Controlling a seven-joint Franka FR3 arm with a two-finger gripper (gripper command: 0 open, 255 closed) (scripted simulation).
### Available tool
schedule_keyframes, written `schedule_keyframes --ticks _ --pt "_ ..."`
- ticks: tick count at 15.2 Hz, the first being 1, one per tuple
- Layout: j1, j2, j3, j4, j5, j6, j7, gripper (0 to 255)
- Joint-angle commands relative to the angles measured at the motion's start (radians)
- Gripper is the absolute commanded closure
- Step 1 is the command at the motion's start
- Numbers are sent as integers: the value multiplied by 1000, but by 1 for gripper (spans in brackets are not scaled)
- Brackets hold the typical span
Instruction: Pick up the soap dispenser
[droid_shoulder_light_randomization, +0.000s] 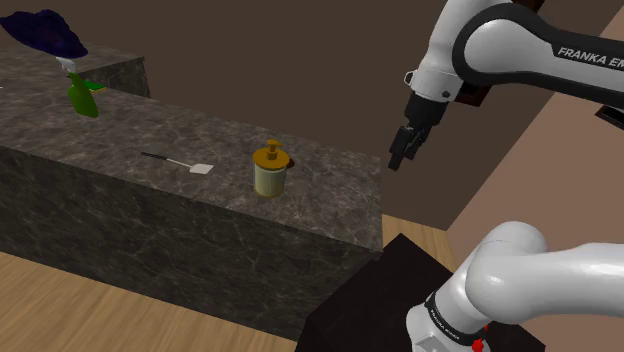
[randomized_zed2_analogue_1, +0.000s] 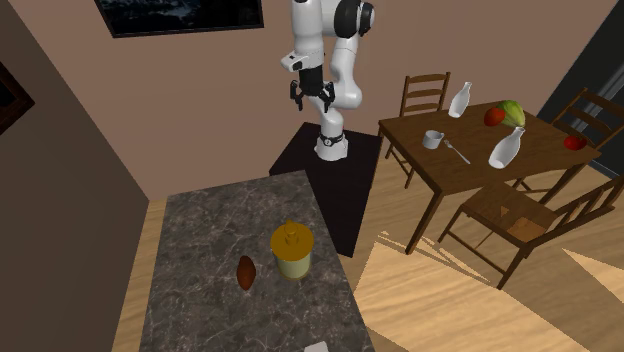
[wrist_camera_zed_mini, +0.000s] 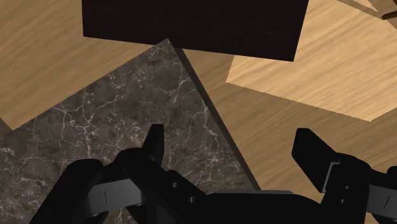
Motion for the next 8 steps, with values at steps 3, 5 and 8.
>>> schedule_keyframes --ticks 3,5,8 --pt "5 73 9 19 8 57 9 0" --pt "9 148 16 44 15 111 18 0" --pt "16 262 27 91 24 183 31 0"
